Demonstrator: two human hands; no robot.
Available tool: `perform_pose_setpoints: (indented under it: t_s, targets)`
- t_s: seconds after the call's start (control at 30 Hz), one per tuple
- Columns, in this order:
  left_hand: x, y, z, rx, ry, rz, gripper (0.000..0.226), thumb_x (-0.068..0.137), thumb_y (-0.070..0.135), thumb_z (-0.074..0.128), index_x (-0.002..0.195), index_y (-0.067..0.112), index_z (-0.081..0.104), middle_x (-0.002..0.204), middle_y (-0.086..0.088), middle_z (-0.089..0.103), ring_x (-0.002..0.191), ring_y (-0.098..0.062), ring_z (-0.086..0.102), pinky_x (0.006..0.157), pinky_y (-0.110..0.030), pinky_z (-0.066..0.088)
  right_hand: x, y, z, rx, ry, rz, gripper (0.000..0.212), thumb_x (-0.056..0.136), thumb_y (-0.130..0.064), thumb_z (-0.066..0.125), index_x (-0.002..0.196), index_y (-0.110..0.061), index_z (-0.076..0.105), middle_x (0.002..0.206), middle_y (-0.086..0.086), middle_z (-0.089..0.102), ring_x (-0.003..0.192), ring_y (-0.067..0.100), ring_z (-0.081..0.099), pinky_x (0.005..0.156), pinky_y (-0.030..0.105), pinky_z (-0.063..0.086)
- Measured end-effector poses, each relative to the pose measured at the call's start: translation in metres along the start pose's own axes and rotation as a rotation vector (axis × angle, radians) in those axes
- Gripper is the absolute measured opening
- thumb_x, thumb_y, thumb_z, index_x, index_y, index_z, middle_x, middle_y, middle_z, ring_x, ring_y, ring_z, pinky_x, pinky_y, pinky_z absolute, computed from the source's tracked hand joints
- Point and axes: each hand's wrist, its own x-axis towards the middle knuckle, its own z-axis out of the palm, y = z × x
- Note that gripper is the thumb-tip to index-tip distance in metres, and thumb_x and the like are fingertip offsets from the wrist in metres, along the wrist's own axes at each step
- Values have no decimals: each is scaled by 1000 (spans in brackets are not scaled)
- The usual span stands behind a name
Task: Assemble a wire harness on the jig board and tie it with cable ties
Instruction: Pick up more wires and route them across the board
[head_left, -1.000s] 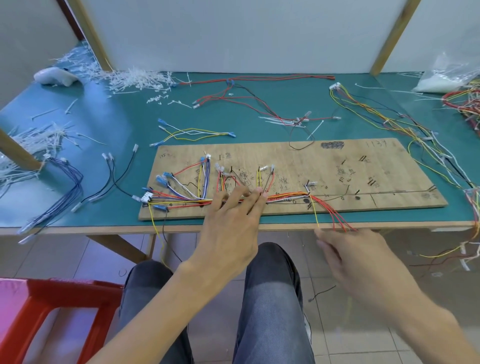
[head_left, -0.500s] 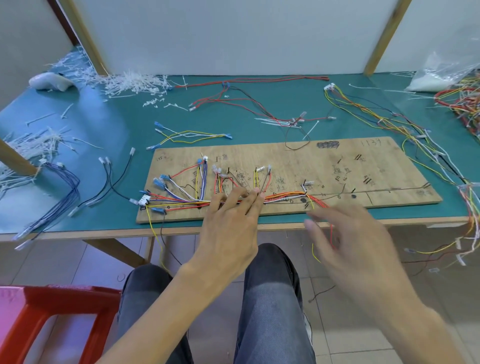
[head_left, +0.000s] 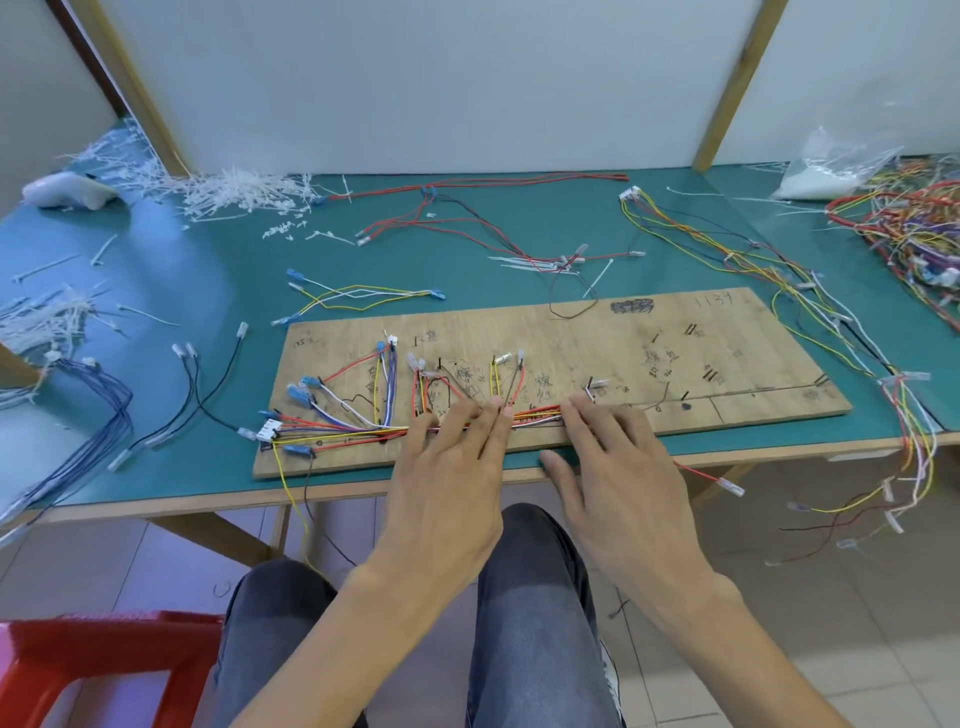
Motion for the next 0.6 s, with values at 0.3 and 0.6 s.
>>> perform_pose_setpoints:
  t_s: [0.3, 0.6]
  targets:
    - [-15, -4, 6, -19, -23, -8, 81, 94, 24, 56, 166, 20, 20, 172, 5, 22, 156, -27, 19, 123, -55, 10, -12, 3, 2, 28, -65, -31, 71, 107, -59, 37, 165, -19, 30, 170, -2, 31, 155, 24, 29, 126, 42, 30]
    - [-17, -5, 5, -1, -22, 22, 75, 99, 26, 48, 166, 24, 14, 173, 4, 14, 157, -26, 13, 124, -56, 4, -12, 4, 7, -24, -35, -53, 67, 108, -58, 37, 162, -20, 39, 169, -2, 35, 150, 29, 35, 123, 46, 35]
